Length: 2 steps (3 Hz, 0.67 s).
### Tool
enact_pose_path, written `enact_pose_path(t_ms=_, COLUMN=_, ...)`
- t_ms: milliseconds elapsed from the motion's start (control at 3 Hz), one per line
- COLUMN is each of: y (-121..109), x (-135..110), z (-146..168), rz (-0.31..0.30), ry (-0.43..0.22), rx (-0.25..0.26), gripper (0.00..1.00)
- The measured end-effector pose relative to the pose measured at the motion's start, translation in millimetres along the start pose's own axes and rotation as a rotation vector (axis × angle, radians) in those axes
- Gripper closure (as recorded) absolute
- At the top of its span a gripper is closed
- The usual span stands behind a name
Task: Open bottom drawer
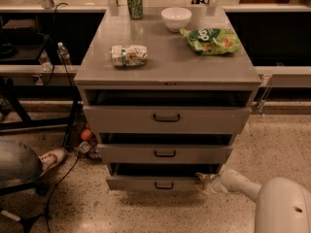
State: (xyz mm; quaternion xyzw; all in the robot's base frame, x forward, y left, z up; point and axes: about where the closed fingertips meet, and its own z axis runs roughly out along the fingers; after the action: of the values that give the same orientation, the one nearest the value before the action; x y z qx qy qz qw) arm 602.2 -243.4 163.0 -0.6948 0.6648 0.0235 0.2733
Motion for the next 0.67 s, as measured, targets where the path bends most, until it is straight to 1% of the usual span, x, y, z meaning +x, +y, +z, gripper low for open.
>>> enact_pose_path(t_ms=333, y=-0.1, x=-0.2, z=-0.3, rz=0.0, ry=0.0, rx=0.0, gripper=0.84)
enact_pose_path(t_ms=667, y=0.0, x=-0.3, z=-0.2, rz=0.0, ry=0.0, rx=0.0, gripper=0.53)
